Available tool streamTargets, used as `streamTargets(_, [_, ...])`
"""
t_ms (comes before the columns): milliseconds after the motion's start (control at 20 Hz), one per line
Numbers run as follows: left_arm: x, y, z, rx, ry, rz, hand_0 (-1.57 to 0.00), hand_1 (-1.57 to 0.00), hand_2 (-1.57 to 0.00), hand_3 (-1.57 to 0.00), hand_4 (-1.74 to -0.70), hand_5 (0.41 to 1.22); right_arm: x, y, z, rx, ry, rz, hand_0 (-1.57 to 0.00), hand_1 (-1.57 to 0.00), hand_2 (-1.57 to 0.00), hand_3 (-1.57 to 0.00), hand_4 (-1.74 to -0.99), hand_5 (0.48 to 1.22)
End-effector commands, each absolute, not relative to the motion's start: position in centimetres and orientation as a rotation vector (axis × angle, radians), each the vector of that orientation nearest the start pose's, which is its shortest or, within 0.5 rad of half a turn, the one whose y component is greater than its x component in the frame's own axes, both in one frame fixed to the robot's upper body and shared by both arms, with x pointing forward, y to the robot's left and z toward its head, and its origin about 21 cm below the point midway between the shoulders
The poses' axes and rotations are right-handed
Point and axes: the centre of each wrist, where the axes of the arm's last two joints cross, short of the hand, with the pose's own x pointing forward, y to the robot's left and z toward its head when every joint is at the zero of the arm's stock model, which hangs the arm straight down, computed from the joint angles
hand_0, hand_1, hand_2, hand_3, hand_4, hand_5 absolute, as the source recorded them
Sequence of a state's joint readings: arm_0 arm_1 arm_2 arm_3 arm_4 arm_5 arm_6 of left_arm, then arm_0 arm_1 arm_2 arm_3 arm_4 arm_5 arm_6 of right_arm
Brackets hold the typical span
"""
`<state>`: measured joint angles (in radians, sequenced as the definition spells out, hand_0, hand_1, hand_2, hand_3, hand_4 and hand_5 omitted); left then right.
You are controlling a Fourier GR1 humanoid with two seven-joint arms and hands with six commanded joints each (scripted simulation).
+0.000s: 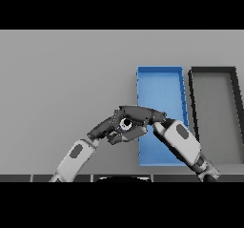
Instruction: Pick up the blue pipe and place it into the blue bin.
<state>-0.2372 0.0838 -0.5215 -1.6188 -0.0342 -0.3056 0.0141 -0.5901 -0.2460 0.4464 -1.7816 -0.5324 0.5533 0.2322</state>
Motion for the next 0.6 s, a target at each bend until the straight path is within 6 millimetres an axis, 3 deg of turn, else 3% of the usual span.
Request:
streamTargets(0, [25.58,10.06,5.54,-0.543,-1.650,-0.913,-1.05,-0.99,-0.95,-0.96,-1.43,1.221,28.12,-10.28,18.25,0.976,-1.654,1.192,-1.55,-1.55,-1.55,-1.55,-1.483,1.195])
streamTargets(150, [25.68,9.78,5.55,-0.551,-1.657,-0.985,-0.53,-0.51,-0.49,-0.49,-1.14,1.221,27.60,-10.20,18.35,0.964,-1.653,1.184,-1.56,-1.56,-1.56,-1.56,-1.486,1.208])
streamTargets(300, [25.89,10.07,5.56,-0.483,-1.685,-1.021,-0.27,-0.26,-0.25,-0.25,-0.95,0.972,27.62,-10.30,18.52,0.962,-1.665,1.178,-1.57,-1.57,-1.57,-1.56,-1.488,1.214])
streamTargets(400, [25.73,10.06,5.35,-0.487,-1.690,-0.998,-0.17,-0.17,-0.16,-0.16,-0.90,0.836,28.01,-10.47,18.65,0.946,-1.655,1.171,-1.57,-1.57,-1.57,-1.57,-1.488,1.217])
streamTargets(550, [25.67,10.05,5.02,-0.512,-1.664,-0.941,-0.09,-0.08,-0.08,-0.08,-0.87,0.697,27.80,-10.35,18.59,0.935,-1.662,1.171,-1.57,-1.57,-1.57,-1.57,-1.487,1.219])
